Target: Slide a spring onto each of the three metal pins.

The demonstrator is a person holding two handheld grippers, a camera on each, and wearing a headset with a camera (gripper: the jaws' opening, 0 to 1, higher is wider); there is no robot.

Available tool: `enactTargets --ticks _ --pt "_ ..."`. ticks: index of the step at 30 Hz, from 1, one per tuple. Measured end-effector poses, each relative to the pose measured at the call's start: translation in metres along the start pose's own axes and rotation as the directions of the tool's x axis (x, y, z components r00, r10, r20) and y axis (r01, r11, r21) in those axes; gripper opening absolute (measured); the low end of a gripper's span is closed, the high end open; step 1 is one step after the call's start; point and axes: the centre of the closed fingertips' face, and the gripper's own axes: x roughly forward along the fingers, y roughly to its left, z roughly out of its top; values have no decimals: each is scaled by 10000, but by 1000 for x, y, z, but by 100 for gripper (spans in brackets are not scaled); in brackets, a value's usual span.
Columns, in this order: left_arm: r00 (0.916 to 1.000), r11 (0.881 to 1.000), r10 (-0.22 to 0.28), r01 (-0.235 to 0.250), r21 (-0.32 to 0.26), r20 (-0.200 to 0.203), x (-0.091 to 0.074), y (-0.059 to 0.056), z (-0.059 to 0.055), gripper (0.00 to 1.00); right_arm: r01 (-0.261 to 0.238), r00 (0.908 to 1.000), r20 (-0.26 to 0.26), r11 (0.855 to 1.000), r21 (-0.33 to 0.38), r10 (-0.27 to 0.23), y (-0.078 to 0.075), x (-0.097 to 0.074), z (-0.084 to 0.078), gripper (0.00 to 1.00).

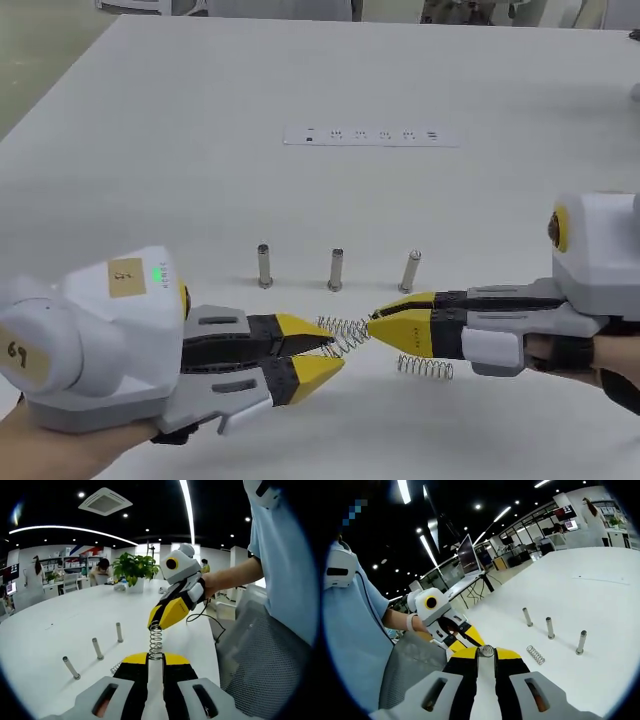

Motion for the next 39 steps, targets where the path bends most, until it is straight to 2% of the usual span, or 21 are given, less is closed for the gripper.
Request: enactTargets --ticks 4,6,15,39 --pt "10000 10000 34 -33 90 -45 0 2 -1 2 113 9994 -314 9977 -674 -135 4 2 4 9" --pt "10000 10000 21 -21 39 -65 1 2 -1 2 238 9978 -580 9914 -1290 -315 4 4 5 9" --pt "9998 9998 -3 7 201 -219 0 0 -4 2 62 9931 -1114 9659 -2587 -362 16 15 10 8" --pt "9987 9982 -156 184 575 -475 2 -7 -12 2 -135 9878 -1512 9451 -3264 -381 15 12 2 8"
